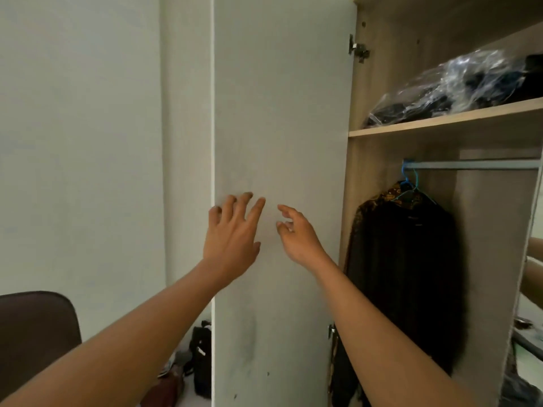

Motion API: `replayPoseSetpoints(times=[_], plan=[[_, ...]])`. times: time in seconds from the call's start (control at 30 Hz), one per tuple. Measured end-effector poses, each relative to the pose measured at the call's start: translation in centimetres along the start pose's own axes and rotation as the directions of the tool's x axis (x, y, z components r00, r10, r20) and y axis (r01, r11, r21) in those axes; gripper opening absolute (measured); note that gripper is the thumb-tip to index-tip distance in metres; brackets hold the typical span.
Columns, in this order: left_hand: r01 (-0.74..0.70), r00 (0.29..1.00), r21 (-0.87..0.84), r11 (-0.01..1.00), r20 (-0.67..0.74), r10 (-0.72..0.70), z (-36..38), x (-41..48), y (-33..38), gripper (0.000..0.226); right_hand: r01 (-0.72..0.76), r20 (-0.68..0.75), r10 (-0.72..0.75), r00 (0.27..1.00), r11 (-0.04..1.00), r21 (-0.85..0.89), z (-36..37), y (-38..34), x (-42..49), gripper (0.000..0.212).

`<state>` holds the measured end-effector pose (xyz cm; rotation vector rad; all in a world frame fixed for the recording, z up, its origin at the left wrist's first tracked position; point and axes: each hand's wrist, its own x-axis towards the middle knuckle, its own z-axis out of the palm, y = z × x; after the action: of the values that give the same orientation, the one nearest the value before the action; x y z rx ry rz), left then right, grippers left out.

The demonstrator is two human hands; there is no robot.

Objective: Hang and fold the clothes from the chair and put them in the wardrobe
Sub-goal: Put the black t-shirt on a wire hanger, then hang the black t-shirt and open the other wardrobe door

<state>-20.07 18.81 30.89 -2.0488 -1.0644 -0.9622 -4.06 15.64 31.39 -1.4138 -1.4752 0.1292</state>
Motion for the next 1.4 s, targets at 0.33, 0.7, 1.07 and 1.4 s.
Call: replayPoseSetpoints(times=[0.33,0.7,1.07,1.4], plan=[[0.234,0.962,-0.602,0.763,0.259,-0.091,-0.9,-3.3,-5.0,0.123,-0.016,0.030,0.014,0.999,0.998,0.067,3.4,-4.7,-1.3,0.046],[-0.274,0.959,-0.756,0.594,-0.167,0.229,-3.3,-4.0,1.0,0.102,0.284,-0.213,-0.299,0.930,0.953,-0.102,-8.5,-13.9,-4.4,0.070],[-0.401,0.867,-0.828,0.392,-0.206,0.454,-4.4,-0.7,14.8,0.122,-0.121,-0.362,-0.314,0.878,0.586,-0.801,-21.1,-12.3,-9.9,0.075],[-0.396,0.873,-0.801,0.448,-0.178,0.454,-2.5,0.8,25.9,0.134,-0.407,-0.398,-0.235,0.887,0.011,-0.913,-28.2,-7.4,-12.0,0.121]])
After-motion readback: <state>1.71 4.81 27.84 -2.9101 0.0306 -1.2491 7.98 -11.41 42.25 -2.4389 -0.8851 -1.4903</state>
